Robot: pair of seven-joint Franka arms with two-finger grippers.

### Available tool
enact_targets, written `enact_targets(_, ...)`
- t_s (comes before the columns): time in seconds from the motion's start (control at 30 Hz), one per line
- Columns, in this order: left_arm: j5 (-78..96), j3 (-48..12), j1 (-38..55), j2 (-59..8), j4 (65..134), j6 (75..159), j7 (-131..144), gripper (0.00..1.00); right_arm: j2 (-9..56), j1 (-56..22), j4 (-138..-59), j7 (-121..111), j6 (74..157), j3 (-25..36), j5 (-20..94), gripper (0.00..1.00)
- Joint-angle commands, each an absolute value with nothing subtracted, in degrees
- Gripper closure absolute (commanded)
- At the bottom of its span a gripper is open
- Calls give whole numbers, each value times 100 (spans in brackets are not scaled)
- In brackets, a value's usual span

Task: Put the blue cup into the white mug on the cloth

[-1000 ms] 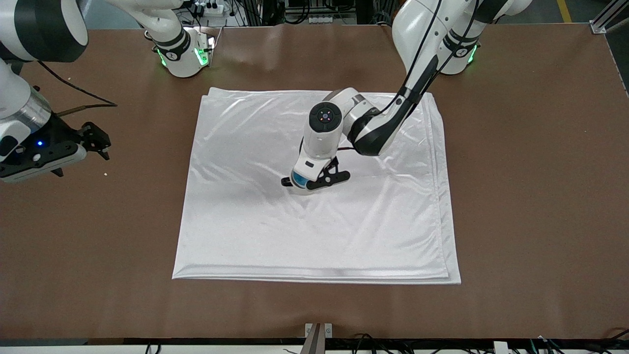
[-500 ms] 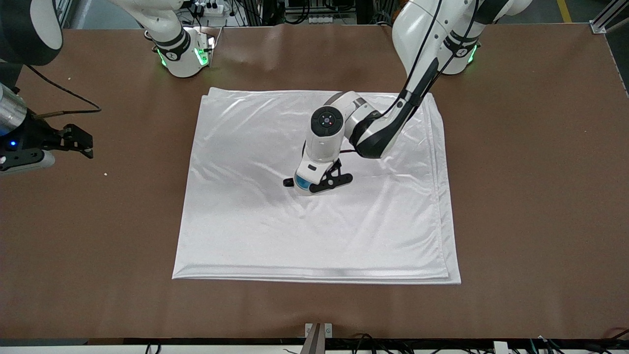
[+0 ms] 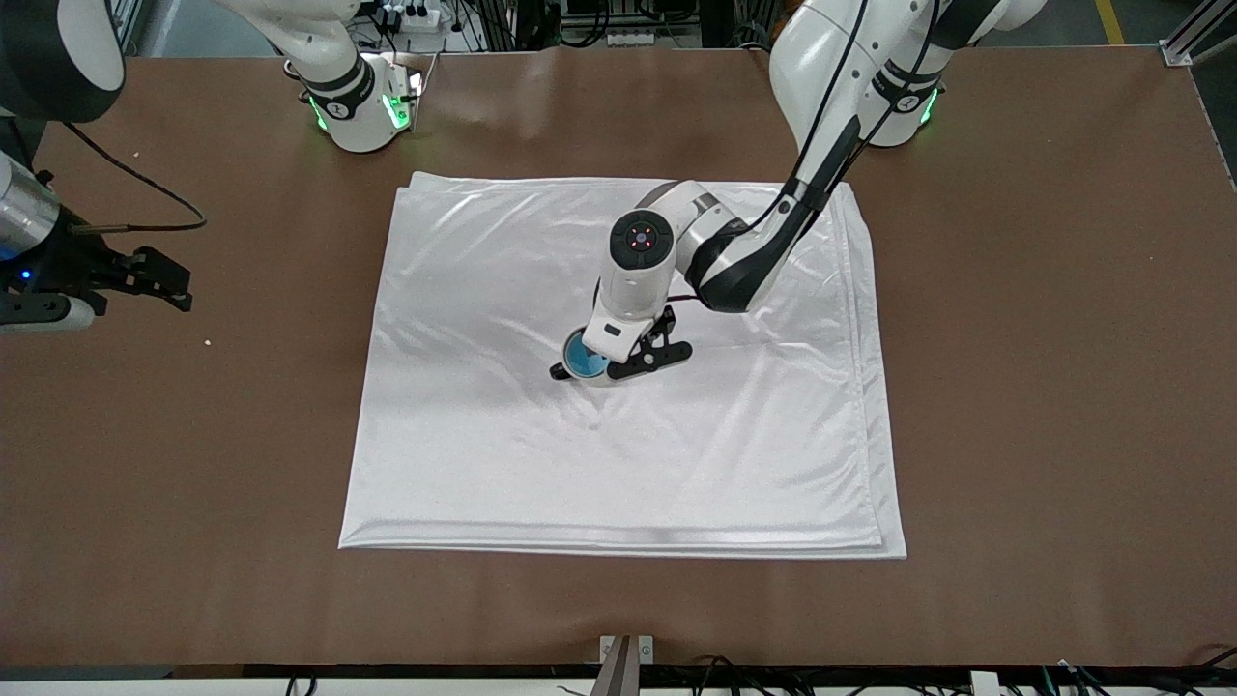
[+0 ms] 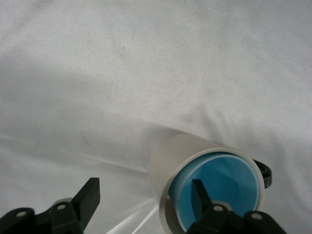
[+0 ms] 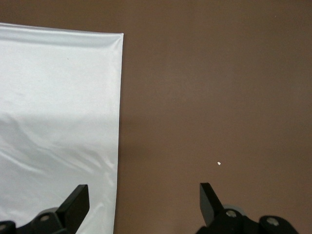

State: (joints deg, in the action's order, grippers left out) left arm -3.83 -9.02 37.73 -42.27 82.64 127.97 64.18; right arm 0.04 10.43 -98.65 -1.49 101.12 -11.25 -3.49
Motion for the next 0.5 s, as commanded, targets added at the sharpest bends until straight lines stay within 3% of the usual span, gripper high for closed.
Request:
enact_targets(0.0,-554,-861,3832,-4166,8191,12762,6530,4,-483,827,-10512,-18,10389,-801,-264,0)
enact_targets(0.1,-554,-861,3823,-4087,8191,12753,6530,0,-475,624,-10529,-18,10406,-493,-255,0)
enact_targets(0.47,-1036,-818,3613,-3753,8200,12463,6513,0,-422,615,-10451,263,10371,-475,-229,0)
